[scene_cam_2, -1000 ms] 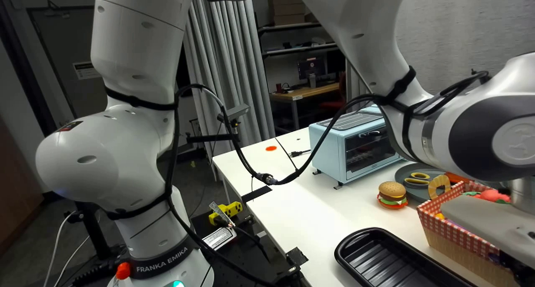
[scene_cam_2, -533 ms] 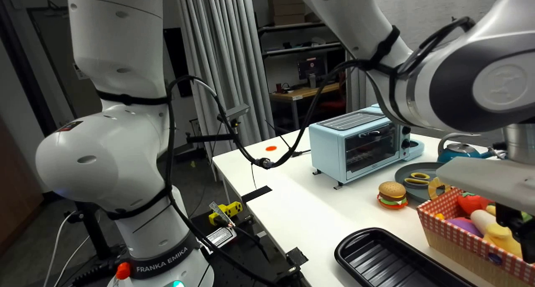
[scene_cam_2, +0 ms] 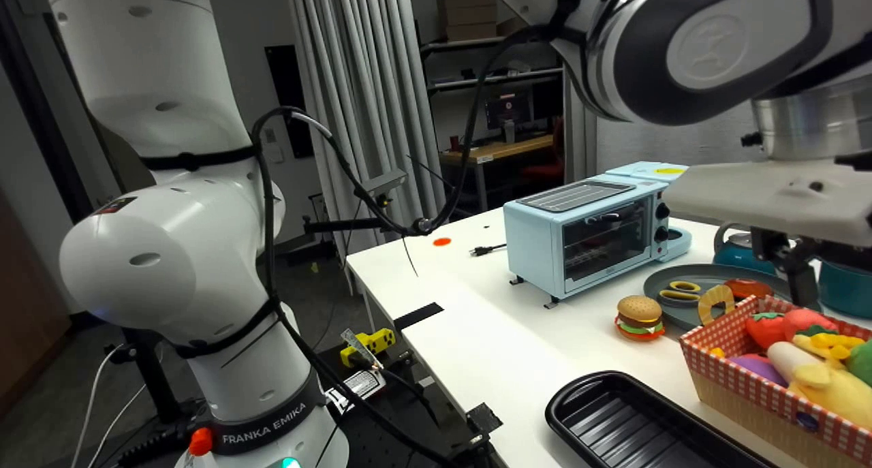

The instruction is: Pour the contents of the green cup into the brown box

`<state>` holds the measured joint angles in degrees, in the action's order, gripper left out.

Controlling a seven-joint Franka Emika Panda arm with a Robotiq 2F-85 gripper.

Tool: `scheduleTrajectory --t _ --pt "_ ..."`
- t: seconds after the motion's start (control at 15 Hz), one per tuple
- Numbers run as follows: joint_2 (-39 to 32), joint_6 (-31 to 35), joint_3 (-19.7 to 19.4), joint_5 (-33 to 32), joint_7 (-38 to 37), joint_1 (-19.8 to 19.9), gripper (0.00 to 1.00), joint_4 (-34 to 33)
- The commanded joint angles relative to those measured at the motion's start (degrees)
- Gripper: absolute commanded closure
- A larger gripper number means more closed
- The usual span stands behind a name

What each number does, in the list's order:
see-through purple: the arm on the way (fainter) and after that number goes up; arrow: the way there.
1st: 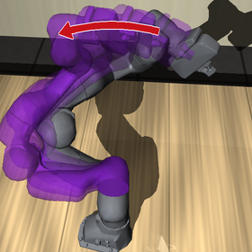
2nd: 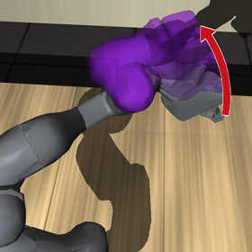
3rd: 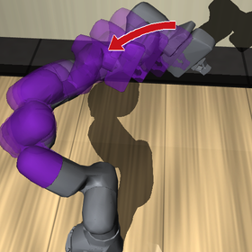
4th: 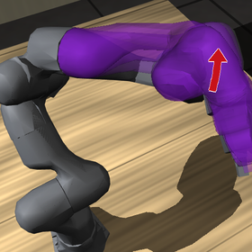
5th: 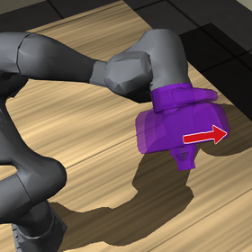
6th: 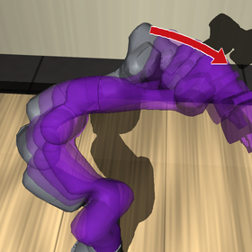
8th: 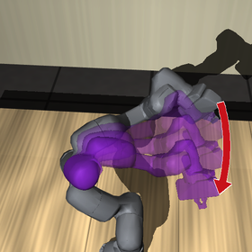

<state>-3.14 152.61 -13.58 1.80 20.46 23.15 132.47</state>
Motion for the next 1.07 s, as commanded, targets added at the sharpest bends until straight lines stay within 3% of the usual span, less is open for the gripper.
scheduleTrajectory --t 0.0,0.47,1.0 --pt "4.54 0.69 0.45 5.36 2.22 -3.50 0.00 1.86" --pt "4.97 2.08 1.38 7.65 -0.12 -8.54 0.00 0.90" --pt "5.31 0.80 0.93 6.71 -0.70 -9.66 0.00 -0.09"
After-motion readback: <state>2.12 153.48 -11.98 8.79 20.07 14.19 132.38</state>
